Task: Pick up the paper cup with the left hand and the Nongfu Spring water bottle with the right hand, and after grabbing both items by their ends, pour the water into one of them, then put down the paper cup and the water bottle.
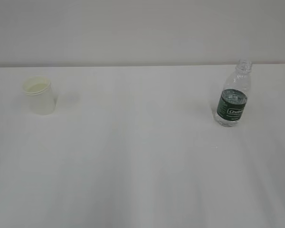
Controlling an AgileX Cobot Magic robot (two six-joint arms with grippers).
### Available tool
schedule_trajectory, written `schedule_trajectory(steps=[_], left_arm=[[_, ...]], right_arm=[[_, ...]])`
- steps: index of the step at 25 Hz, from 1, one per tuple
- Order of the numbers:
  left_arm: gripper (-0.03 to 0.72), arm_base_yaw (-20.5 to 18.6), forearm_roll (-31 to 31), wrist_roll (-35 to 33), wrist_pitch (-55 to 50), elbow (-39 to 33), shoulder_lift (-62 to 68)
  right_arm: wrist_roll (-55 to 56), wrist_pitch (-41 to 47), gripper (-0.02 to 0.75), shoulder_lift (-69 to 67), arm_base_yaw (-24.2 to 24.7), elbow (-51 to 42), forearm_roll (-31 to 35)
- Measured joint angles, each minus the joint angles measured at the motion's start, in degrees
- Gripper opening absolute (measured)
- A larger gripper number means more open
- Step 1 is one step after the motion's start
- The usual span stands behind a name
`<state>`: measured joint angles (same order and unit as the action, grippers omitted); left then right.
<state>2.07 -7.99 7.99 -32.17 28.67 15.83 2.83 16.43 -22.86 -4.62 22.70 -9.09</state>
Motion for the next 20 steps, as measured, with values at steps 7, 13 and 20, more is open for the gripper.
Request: schedule_trajectory(steps=[7, 13, 20], left_arm=[[0.483, 0.0, 1.5, 0.0, -11.6, 2.9, -3.1], [0.481, 0.0, 2.8, 0.0, -22.1, 3.2, -4.1], [0.437, 0.0, 3.3, 0.0, -27.6, 3.2, -4.1]], right_arm=[[-2.8, 16.8, 0.594, 7.0, 0.0, 3.9, 0.0], [-4.2, 28.4, 0.594, 10.1, 0.0, 5.7, 0.4], [-6.6, 36.0, 0.594, 11.9, 0.0, 5.7, 5.6]])
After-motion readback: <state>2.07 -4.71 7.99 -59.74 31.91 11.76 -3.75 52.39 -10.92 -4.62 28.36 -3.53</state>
